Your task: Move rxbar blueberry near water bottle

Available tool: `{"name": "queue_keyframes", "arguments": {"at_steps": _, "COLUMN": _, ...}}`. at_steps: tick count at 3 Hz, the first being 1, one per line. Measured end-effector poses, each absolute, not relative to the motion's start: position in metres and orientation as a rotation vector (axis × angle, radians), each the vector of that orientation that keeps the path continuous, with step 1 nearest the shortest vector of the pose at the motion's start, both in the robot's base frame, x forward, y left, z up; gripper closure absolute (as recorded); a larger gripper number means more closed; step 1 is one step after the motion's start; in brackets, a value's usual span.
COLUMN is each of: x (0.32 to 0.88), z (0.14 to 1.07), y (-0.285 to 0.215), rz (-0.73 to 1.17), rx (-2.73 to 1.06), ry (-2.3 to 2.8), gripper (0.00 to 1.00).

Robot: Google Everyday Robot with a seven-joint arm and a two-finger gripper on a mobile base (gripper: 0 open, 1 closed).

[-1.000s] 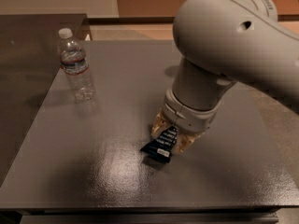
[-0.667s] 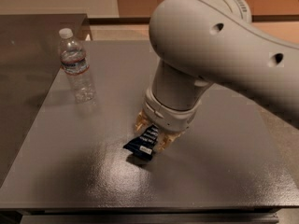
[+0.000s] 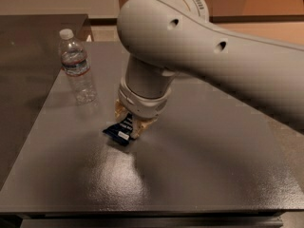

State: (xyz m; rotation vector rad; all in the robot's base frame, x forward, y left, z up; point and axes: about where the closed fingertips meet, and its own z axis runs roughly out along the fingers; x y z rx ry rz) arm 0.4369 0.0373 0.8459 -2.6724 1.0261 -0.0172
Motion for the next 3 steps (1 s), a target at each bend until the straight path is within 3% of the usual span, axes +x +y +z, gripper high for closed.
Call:
{"name": "queue_keyframes", "arguments": {"at_steps": 1, "x": 0.460, "z": 0.846, "y": 0.056, "rz": -0.019, "rx": -2.638, "ry": 1.037, "gripper": 1.00}}
{"name": "queue_keyframes", "arguments": {"at_steps": 2, "x": 0.481, "z": 0.846, "y": 0.068, "rz": -0.021, "rx": -2.609, "ry": 1.038, "gripper": 0.82}}
{"name": "queue_keyframes", "arguments": {"at_steps": 3, "x": 0.498, "z": 0.846, "y": 0.078, "rz": -0.021, "rx": -2.585, "ry": 1.038, "gripper": 0.35}}
